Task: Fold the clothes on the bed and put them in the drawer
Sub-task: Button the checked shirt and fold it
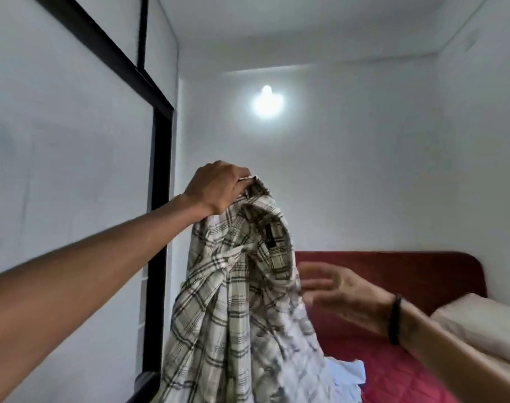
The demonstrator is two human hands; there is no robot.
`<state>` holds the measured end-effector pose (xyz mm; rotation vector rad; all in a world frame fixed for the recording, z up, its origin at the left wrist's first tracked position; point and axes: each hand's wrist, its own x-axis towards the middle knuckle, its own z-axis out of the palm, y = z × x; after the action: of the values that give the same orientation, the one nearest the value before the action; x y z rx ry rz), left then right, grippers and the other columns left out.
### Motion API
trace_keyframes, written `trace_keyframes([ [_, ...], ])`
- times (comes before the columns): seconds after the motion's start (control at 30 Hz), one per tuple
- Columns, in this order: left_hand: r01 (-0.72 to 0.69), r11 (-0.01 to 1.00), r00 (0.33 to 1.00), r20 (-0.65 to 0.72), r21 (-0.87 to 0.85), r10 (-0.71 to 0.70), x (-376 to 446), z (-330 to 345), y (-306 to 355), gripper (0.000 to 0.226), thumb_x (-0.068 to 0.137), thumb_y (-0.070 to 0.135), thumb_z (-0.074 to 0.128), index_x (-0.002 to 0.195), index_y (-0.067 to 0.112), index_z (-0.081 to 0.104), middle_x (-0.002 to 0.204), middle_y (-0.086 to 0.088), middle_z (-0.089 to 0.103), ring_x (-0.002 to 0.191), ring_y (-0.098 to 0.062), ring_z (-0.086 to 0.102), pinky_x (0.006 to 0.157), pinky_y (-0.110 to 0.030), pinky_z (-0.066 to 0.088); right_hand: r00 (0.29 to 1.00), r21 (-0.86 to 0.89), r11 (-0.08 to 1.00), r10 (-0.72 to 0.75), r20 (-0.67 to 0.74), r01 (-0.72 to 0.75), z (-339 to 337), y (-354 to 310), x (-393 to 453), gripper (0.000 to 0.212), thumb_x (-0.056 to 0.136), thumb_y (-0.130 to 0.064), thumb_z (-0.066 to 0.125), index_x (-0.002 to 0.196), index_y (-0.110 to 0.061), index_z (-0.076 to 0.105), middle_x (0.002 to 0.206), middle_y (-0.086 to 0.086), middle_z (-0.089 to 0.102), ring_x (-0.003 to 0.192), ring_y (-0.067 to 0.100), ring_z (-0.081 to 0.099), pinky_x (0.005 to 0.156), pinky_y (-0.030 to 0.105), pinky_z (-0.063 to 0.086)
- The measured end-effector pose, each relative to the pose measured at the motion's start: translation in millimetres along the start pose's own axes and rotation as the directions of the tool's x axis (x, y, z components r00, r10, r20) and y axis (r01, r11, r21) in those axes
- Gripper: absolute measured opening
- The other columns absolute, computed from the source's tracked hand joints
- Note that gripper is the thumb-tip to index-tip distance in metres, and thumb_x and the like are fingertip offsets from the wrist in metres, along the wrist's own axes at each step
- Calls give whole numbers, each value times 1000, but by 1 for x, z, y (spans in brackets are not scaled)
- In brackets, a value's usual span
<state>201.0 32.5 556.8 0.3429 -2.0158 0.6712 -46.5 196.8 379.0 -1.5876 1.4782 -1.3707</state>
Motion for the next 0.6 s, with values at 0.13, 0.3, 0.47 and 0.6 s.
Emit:
trace_keyframes([
  [0.13, -62, 997, 998, 22, 50, 61, 22, -10, 1, 29, 105, 42, 53, 115, 23, 71, 101, 1, 77, 86, -22, 72, 80, -39, 59, 945, -568, 823, -180, -272, -6, 49, 28, 20, 6, 83, -26, 82, 83, -28, 77, 73, -6, 74, 64, 3, 68, 61, 30, 57],
  [0.3, -48, 989, 999, 30, 140, 44, 26, -16, -17, 35, 105, 48, 50, 102, 19, 70, 71, 9, 55, 62, -18, 60, 62, -33, 52, 643, -120, 992, -62, -763, -47, 3, 17, 44, 20, 85, -18, 64, 69, -15, 74, 67, 9, 74, 60, 24, 73, 61, 39, 58],
  [0.47, -356, 914, 906, 311, 195, 287, -12, -8, -28, 30, 97, 54, 62, 94, 28, 48, 74, 8, 60, 65, -8, 55, 60, -31, 48, 318, -410, 912, -388, -865, -3, -53, -49, 20, 7, 96, -6, 58, 102, -2, 56, 86, 12, 61, 82, 37, 56, 71, 34, 39],
  [0.6, -117, 986, 954, 290, 116, 79, -43, 15, -30, 31, 91, 56, 69, 94, 30, 51, 81, 11, 60, 72, -12, 60, 61, -29, 41, 342, -727, 685, -671, -657, -52, -72, -72, 5, 6, 97, -11, 51, 98, -7, 54, 82, 4, 57, 76, 37, 55, 64, 32, 23],
])
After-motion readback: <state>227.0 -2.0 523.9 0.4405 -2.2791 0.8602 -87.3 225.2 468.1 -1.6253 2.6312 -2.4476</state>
